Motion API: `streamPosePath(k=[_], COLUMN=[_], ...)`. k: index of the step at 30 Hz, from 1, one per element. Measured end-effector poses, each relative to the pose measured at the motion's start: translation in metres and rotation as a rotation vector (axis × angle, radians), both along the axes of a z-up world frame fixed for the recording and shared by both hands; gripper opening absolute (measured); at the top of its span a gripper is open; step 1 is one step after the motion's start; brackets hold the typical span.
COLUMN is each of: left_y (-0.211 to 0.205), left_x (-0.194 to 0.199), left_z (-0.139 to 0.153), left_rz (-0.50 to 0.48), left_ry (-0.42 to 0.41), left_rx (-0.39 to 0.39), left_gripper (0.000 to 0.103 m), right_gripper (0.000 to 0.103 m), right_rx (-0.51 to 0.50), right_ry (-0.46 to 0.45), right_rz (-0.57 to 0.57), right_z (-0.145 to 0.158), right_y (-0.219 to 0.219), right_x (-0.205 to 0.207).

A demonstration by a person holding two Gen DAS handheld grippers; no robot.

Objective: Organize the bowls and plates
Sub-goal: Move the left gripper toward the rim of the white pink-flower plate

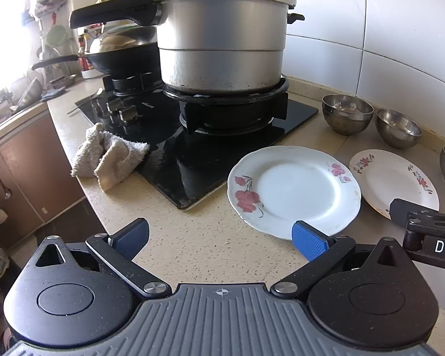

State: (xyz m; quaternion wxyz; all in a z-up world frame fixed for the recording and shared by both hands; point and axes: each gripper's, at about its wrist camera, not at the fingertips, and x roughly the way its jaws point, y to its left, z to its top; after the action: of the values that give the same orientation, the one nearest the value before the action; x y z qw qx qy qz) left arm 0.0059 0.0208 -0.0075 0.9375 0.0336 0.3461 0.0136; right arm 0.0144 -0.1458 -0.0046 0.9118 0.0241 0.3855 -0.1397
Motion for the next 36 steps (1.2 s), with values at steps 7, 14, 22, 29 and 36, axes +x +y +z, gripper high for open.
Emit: streamPosePath(k=[7,14,22,29,36], left_y=[0.0,0.0,-0.001,-0.003,0.0], left_x=[-0.001,0.0,0.0,0.003,0.021], left_z=[0.001,0.001,0.001,0.0,-0.005], left_rz=[-0.002,-0.001,0.002,-0.001,-0.066], left_ry=[-0.005,-0.005,0.004,0.01,0.029], left_rx=[0.002,0.003,0.007,0.012,0.025], left_gripper=[0.098,0.098,0.098,0.098,0.098], right_gripper=[0.087,0.087,0.087,0.087,0.087], right_rx=[-0.004,-0.007,-0.004,0.001,0.02], right_ry=[0.004,0.005,0.013,0.023,0.045], right_rz=[-0.005,-0.002,-0.002,-0.001,-0.034], right_z=[-0.001,-0.001,-0.002,-0.003,-0.01], right_y=[0.0,0.0,0.0,-0.002,-0.004], right_x=[0.0,-0.001,0.0,0.003,0.013])
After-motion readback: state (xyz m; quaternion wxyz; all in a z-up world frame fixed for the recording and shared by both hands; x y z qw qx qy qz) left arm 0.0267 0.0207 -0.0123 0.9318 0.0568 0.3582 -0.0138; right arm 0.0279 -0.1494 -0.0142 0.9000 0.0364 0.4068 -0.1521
